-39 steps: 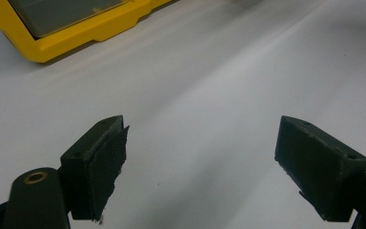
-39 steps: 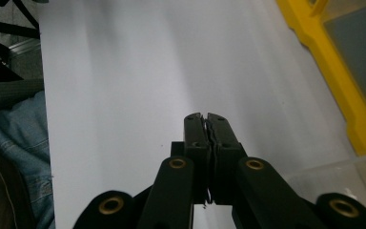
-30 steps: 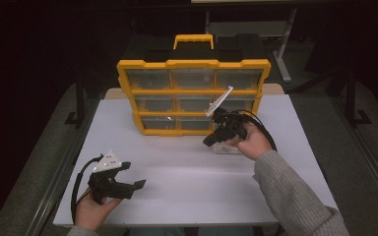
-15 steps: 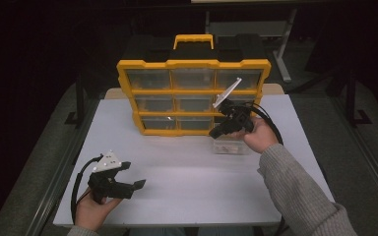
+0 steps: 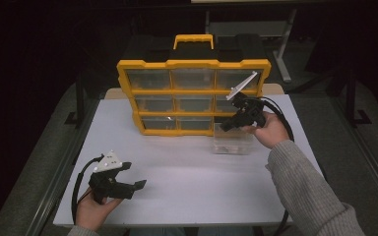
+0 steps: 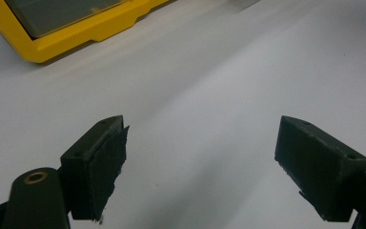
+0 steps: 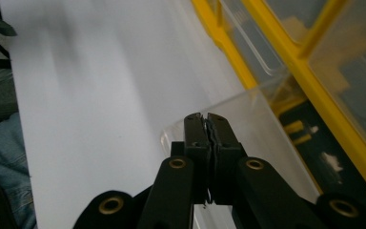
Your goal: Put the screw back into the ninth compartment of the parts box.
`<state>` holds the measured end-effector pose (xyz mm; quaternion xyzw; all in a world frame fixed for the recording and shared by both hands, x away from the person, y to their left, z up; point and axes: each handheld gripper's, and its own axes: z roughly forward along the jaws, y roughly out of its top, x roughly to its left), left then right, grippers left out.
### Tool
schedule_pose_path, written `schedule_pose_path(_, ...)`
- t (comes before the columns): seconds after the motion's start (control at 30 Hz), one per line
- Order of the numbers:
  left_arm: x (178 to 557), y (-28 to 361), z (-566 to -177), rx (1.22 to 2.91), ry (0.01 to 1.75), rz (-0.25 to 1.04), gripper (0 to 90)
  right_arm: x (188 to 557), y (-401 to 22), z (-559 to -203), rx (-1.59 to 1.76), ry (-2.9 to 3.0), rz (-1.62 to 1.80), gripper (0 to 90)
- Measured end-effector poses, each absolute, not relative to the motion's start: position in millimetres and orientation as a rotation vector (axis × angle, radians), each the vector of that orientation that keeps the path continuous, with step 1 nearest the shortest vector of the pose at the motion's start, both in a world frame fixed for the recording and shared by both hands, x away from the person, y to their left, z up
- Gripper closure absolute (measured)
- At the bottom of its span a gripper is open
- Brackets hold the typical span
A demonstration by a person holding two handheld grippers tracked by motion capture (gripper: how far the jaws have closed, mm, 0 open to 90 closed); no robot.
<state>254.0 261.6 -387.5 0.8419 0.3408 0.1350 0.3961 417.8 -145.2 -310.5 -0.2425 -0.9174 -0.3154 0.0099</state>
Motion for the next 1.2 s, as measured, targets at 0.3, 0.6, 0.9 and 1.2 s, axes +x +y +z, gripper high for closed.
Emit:
schedule_pose_path(0.3, 254, 261, -388, 2.133, 0.865, 0.34, 17.5, 421, -161, -325, -0.86, -2.857, -0.957, 87.2)
schedule_pose_path(0.6, 255, 261, -389, 2.135, 0.867, 0.338, 17.5, 424, -166, -343, -0.917, -2.831, -0.928, 87.1)
schedule_pose_path(0.9, 255, 260, -389, 2.137, 0.868, 0.34, 17.5, 424, -163, -362, -0.915, -2.821, -0.918, 87.0)
schedule_pose_path(1.2, 255, 259, -390, 2.126, 0.88, 0.332, 17.5, 422, -165, -357, -0.937, -2.819, -0.942, 80.3)
